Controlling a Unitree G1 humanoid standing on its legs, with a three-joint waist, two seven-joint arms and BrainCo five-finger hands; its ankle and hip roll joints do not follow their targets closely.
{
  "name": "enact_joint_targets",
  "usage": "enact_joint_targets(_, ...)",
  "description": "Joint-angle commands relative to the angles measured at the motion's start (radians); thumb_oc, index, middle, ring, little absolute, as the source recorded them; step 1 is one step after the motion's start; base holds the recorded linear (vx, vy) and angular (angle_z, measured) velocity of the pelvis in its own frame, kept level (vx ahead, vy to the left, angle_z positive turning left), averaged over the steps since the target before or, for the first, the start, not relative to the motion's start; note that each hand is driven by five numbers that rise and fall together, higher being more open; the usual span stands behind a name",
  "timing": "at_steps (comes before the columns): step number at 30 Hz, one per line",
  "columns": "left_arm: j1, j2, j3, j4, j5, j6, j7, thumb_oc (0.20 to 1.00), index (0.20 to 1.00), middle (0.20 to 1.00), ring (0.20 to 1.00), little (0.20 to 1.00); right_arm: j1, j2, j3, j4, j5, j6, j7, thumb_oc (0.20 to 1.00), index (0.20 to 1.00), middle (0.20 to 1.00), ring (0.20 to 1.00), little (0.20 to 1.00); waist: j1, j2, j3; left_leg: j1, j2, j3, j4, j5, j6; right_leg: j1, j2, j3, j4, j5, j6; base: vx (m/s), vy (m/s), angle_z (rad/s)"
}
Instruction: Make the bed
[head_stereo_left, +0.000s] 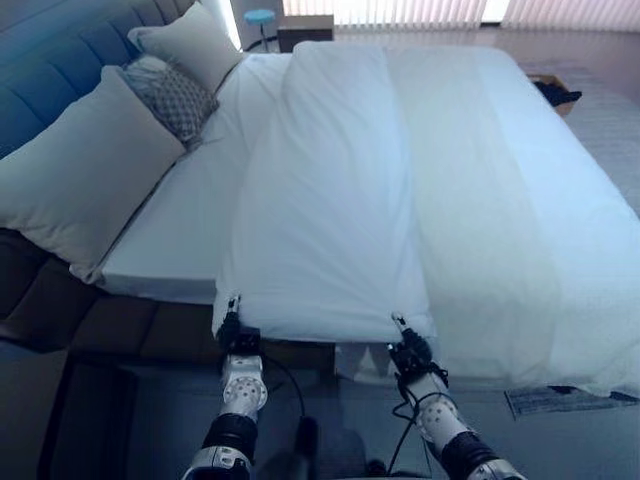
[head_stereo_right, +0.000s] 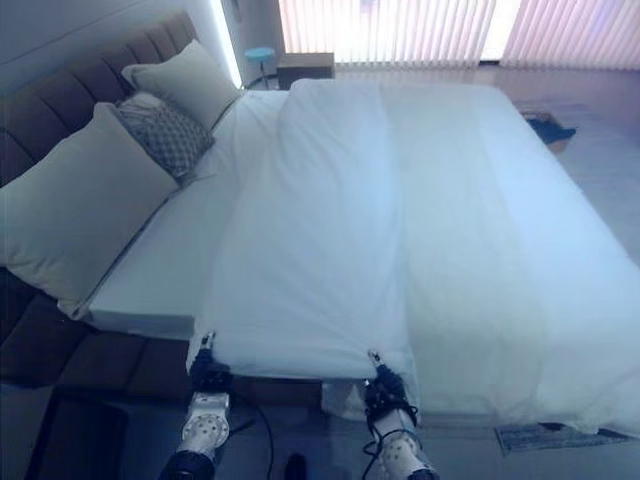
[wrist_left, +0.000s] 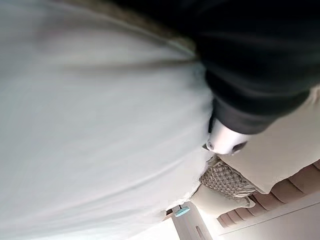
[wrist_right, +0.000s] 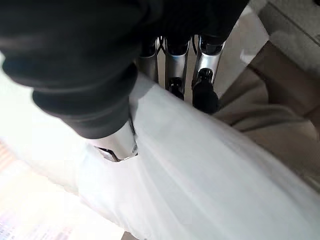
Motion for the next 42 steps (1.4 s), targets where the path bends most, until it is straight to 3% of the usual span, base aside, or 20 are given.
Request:
enact_joint_targets(1,0.160,0.098,0.079,-0.010,-0.013,-0.069,0.016,0.200,0.200,0.200,0.200,0.200,0.107,-0.027,-0.092,-0.020,-0.010,-0.049,-0.013,0.200,0.200,0.200,0.200,0.200,0.017,-0.006,-0.014,0.004,-0.023,0.015,-0.031,-0.093,0.073,-0.064,0.007,0.042,-0.075,0.084,0.100,-0.03,0.178,-0.25)
enact_joint_targets(4,0.155,0.108,0.062,0.015,0.027,-0.054,0.009,0.200,0.200,0.200,0.200,0.200,0.100,-0.032,-0.097,-0.012,-0.017,-0.045,-0.016,0.200,0.200,0.200,0.200,0.200,0.007,0.003,0.003,0.005,-0.039,0.000,-0.048,-0.081,0.086,-0.091,-0.005,0.046,-0.055,0.081,0.100,-0.06,0.182,0.31)
enact_joint_targets(11,0.132,0.170,0.049,0.072,0.133,-0.042,0.008,0.200,0.200,0.200,0.200,0.200,0.071,-0.028,-0.093,0.080,-0.033,-0.027,0.015,0.200,0.200,0.200,0.200,0.200,0.016,0.011,0.041,0.002,-0.057,0.040,-0.080,-0.073,0.112,-0.126,-0.024,0.068,-0.048,0.115,0.115,-0.02,0.118,0.04)
enact_joint_targets(30,0.073,0.208,0.090,0.165,0.140,-0.058,0.015,0.200,0.200,0.200,0.200,0.200,0.028,-0.053,-0.031,0.174,-0.122,0.012,0.053,0.200,0.200,0.200,0.200,0.200,0.029,0.002,0.073,0.016,-0.053,0.064,-0.122,-0.063,0.112,-0.128,-0.017,0.081,-0.094,0.148,0.124,0.00,0.003,-0.04)
enact_joint_targets(31,0.075,0.207,0.093,0.186,0.144,-0.053,0.015,0.200,0.200,0.200,0.200,0.200,0.027,-0.056,-0.026,0.185,-0.134,0.019,0.057,0.329,0.329,0.329,0.329,0.329,0.030,0.001,0.072,0.022,-0.050,0.064,-0.126,-0.063,0.111,-0.123,-0.016,0.078,-0.096,0.147,0.124,0.01,-0.021,-0.06)
enact_joint_targets(32,0.075,0.207,0.093,0.187,0.144,-0.053,0.015,0.319,0.319,0.319,0.319,0.319,0.027,-0.056,-0.027,0.185,-0.134,0.019,0.057,0.476,0.476,0.476,0.476,0.476,0.029,0.001,0.072,0.023,-0.050,0.063,-0.127,-0.063,0.111,-0.122,-0.016,0.078,-0.097,0.147,0.124,0.01,-0.022,-0.04)
enact_joint_targets(33,0.076,0.209,0.096,0.203,0.150,-0.051,0.019,1.000,1.000,1.000,1.000,1.000,0.026,-0.060,-0.024,0.192,-0.150,0.023,0.055,1.000,1.000,1.000,1.000,1.000,0.029,0.001,0.072,0.027,-0.049,0.063,-0.130,-0.063,0.111,-0.119,-0.016,0.078,-0.099,0.147,0.124,0.00,0.000,0.00)
enact_joint_targets(42,0.091,0.202,0.094,0.231,0.186,-0.031,0.067,1.000,1.000,1.000,1.000,1.000,0.028,-0.081,-0.020,0.210,-0.231,0.043,0.027,1.000,1.000,1.000,1.000,1.000,0.025,0.003,0.074,0.056,-0.042,0.059,-0.145,-0.061,0.109,-0.093,-0.011,0.067,-0.112,0.145,0.125,0.00,0.000,0.00)
